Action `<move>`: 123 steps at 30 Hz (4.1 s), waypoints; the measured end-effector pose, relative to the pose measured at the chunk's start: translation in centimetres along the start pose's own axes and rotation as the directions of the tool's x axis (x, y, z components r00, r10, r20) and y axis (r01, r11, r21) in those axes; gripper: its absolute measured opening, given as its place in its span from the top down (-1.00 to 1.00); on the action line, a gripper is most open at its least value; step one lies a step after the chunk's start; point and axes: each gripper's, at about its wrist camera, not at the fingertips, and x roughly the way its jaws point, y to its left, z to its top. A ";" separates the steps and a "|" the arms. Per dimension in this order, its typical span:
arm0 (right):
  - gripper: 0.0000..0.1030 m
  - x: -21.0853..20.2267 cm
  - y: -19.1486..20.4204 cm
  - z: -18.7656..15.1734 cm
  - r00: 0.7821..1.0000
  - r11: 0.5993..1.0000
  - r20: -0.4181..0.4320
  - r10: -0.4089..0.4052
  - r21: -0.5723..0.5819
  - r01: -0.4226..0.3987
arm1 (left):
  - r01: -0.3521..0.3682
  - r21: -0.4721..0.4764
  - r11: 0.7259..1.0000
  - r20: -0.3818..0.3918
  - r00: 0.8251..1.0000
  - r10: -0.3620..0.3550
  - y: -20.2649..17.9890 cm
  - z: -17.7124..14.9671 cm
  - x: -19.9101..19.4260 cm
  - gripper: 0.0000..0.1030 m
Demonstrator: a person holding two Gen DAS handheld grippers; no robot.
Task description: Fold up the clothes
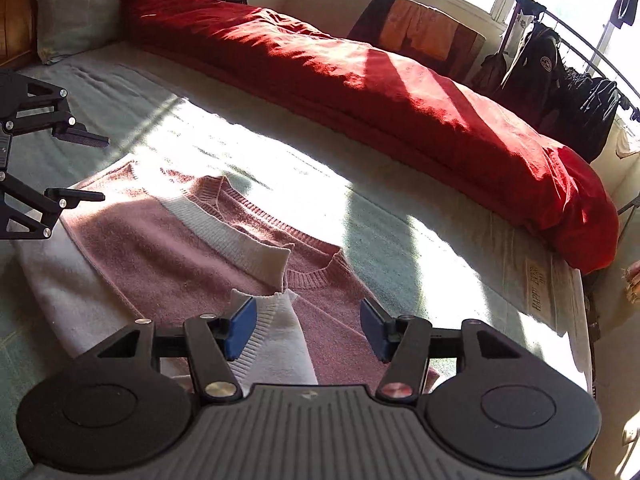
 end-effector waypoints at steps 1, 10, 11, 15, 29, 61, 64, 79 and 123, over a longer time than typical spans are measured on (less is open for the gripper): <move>-0.20 -0.5 0.0 -0.4 1.000 1.000 -0.005 -0.001 -0.007 0.001 | 0.008 -0.001 1.000 -0.006 1.000 -0.008 -0.3 -0.2 -0.4 0.11; -0.21 -1.6 1.9 -4.5 0.996 0.989 -0.093 -0.005 -0.149 -0.009 | 0.138 -0.105 0.985 -0.067 0.987 -0.145 -3.2 -2.0 -1.5 0.07; -0.21 -1.3 2.3 -4.8 0.995 0.983 -0.096 -0.013 -0.186 -0.005 | 0.154 -0.130 0.979 -0.066 0.984 -0.163 -3.4 -2.1 -1.6 0.07; -0.21 0.2 4.1 -6.1 0.994 0.935 -0.083 -0.067 -0.353 0.034 | 0.196 -0.200 0.960 -0.054 0.976 -0.210 -3.9 -2.5 -1.9 -0.01; 0.64 4.0 -0.5 -5.1 0.998 0.982 -0.047 -0.032 -0.185 0.023 | 0.219 -0.206 0.954 -0.030 0.973 -0.230 -4.5 -1.7 -0.1 -0.06; 0.39 6.1 -5.4 -11.5 0.978 0.887 -0.065 0.198 0.436 -0.151 | 0.333 -0.745 0.578 0.078 0.904 -0.419 3.0 -2.8 7.7 -0.01; 0.39 6.1 -5.6 -11.8 0.977 0.879 -0.059 0.206 0.450 -0.159 | 0.314 -0.778 0.544 0.083 0.910 -0.406 3.3 -3.8 9.6 -0.03; -0.05 6.2 -4.6 -11.7 0.978 0.891 -0.032 0.204 0.419 -0.172 | 0.455 -0.701 0.550 0.189 0.862 -0.471 0.1 1.6 9.7 -0.02; -1.00 4.4 2.2 -7.9 0.942 0.791 -0.126 0.311 0.584 -0.183 | 0.345 -0.889 0.301 0.137 0.827 -0.545 6.0 -9.4 5.8 -0.22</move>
